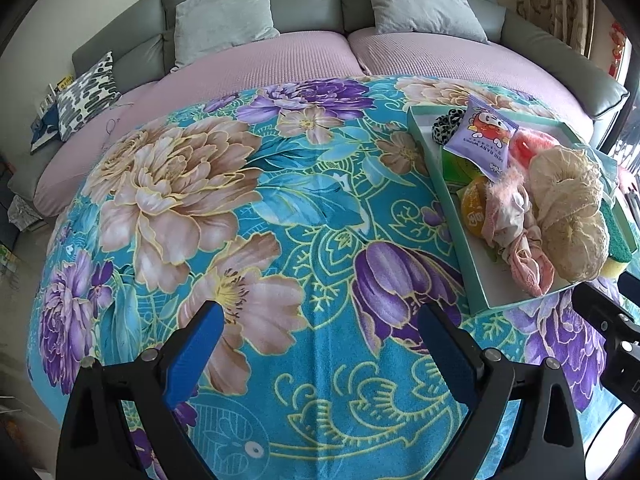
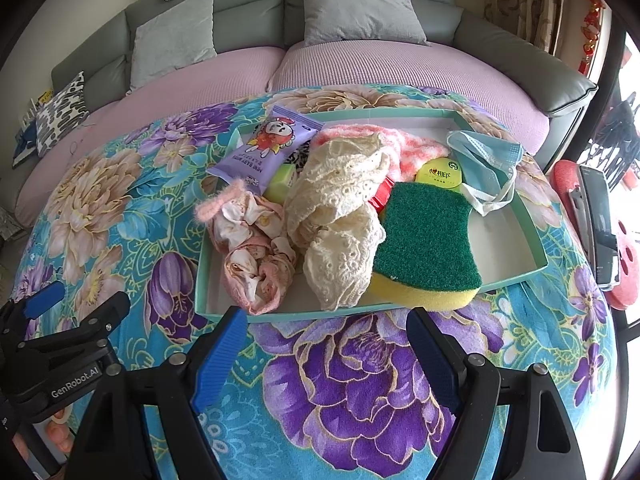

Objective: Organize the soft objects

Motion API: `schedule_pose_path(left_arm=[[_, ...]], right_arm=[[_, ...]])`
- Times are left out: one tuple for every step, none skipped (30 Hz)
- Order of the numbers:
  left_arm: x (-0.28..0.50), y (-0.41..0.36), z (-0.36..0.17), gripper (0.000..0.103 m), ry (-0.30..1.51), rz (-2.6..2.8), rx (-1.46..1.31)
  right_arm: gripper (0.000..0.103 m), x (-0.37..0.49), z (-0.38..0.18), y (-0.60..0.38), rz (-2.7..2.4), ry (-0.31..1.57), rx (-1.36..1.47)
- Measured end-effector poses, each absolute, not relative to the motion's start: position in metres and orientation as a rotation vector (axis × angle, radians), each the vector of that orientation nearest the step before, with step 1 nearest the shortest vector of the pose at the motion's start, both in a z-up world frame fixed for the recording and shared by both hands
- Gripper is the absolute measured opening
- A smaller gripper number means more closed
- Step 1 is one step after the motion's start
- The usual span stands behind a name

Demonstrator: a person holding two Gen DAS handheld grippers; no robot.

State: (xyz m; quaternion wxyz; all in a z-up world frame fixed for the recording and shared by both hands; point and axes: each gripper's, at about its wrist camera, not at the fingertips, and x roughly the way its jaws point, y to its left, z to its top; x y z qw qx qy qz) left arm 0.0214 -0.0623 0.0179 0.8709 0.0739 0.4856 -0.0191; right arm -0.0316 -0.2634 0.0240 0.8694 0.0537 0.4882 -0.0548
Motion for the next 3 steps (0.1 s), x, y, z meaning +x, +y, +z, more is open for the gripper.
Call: schedule_pose_path(left_arm=[[0.0207,-0.0626,0.0187,0.098,1.010,-0.038,0.156],[0.0205,-0.0621,0.0192,0.098,1.008,-0.042,0.151],[0.0203,-0.0614,0.0195,0.098,1.009,-0.047,0.145]], right_arm=[[0.084,-0.0319,0.0239,-0.2637,-0.114,1.021,0.112],[0.084,-0.0319,0.0239,-0.2637,-0.114,1.021,0.113],[0.085,-0.0318,0.0242,-0.2633,-0.114,1.020,0.113]])
